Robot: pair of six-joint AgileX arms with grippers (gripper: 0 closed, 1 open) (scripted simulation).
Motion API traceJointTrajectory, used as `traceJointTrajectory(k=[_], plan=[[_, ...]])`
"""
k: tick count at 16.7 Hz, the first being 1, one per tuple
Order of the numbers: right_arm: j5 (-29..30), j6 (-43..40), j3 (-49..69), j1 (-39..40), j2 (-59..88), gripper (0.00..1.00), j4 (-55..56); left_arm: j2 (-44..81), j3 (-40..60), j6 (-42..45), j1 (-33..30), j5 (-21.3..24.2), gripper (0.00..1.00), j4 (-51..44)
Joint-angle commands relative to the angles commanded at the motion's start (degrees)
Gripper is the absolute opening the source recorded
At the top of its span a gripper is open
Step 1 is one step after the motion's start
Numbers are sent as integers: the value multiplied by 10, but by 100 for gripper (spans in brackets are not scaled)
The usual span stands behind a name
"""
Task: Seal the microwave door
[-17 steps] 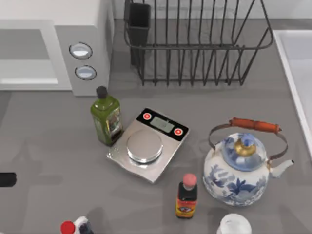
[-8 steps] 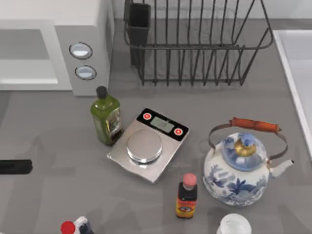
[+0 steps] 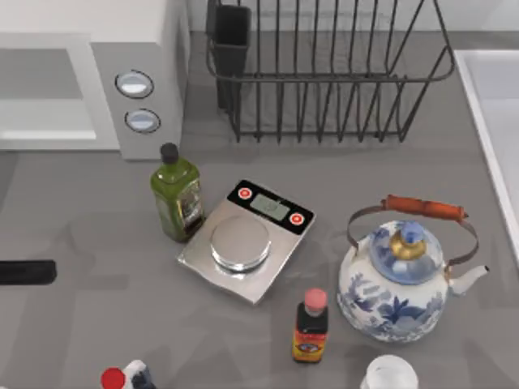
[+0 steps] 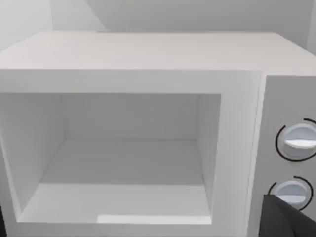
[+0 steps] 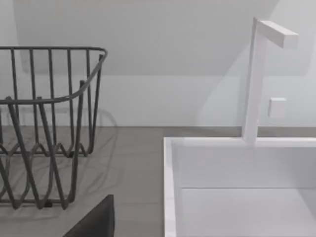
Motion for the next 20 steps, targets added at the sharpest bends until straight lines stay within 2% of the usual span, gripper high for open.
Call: traceJointTrajectory(k=[6,8,13,17,20], plan=[[0,0,0,0,0,100,0,43,44,1,123,123,0,-1],[0,0,0,0,0,100,0,52,53,1,141,141,0,-2],[0,0,0,0,0,100,0,59,51,2,129,129,0,8],[0,0,0,0,0,100,0,99,43,2,50,50,0,57],[0,0,0,0,0,100,0,110,37,2,25,25,0,74]])
